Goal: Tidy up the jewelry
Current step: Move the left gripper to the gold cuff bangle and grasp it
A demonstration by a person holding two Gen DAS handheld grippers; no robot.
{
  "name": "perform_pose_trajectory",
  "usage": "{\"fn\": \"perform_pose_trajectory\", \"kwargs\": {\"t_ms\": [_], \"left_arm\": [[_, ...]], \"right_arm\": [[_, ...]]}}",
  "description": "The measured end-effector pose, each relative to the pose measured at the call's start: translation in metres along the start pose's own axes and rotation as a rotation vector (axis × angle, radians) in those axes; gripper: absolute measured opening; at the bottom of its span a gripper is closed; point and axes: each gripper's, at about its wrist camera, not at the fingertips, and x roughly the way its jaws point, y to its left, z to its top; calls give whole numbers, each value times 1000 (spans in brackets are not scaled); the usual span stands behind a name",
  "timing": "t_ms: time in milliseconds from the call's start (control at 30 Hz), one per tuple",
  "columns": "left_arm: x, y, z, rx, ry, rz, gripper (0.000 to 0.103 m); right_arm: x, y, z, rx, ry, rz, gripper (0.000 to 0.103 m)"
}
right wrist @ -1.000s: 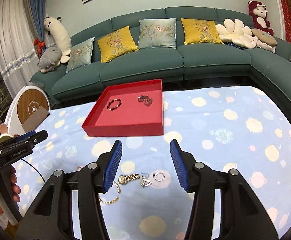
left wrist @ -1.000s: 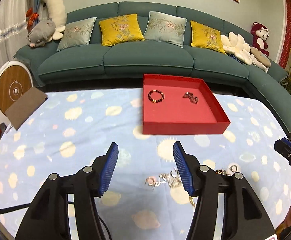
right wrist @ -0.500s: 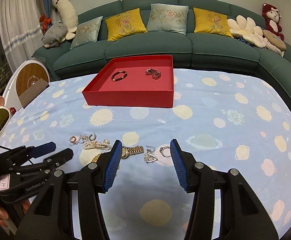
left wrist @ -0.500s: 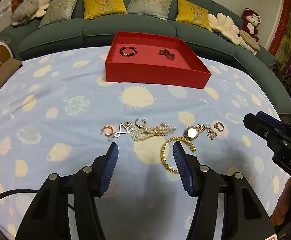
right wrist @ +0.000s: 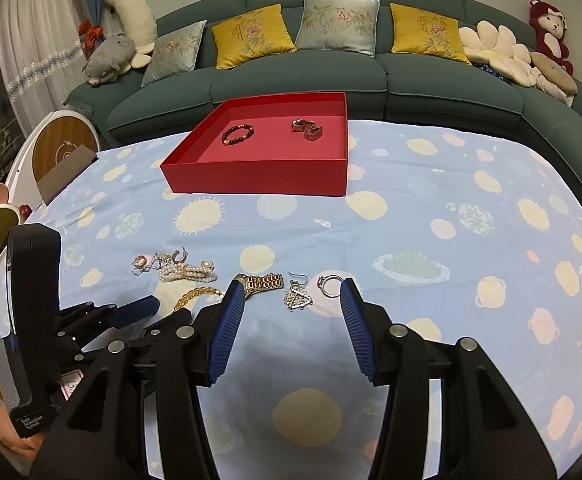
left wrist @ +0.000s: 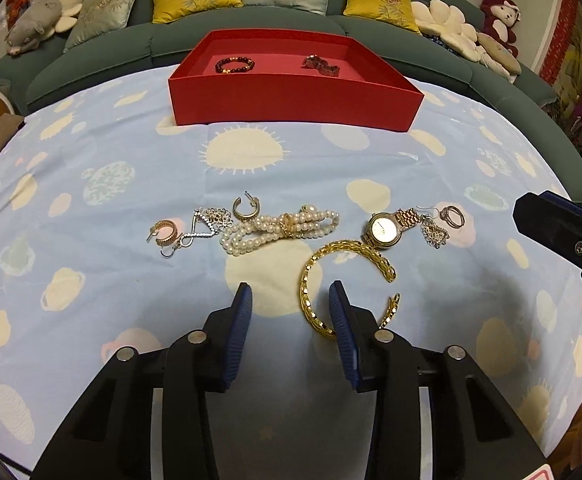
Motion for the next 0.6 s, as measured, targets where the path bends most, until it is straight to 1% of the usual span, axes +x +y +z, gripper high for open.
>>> {"fn": "perform_pose_trajectory", "kwargs": {"t_ms": [33, 67, 100, 200, 300, 400, 600], "left_arm": [[0, 0, 0, 7, -4, 3, 18], [0, 0, 0, 12, -4, -2, 6], [0, 1, 0, 13, -2, -8, 2], [-3, 6, 1, 5, 1, -10, 1], [-17, 13, 4, -5, -24, 2, 1], [-33, 24, 7, -18, -51, 16, 1], [-51, 47, 10, -70, -68, 31, 1]], "right_arm": [[1, 0, -1, 0, 3, 1, 48], [1, -1, -1, 0, 7, 1, 48], [2, -1, -2, 1, 10, 1, 48], [6, -1, -3, 0, 25, 14, 48], [13, 4, -6, -12, 45, 25, 48], [23, 11, -8, -15, 74, 54, 48], [45, 29, -12, -20, 127, 112, 42]]}}
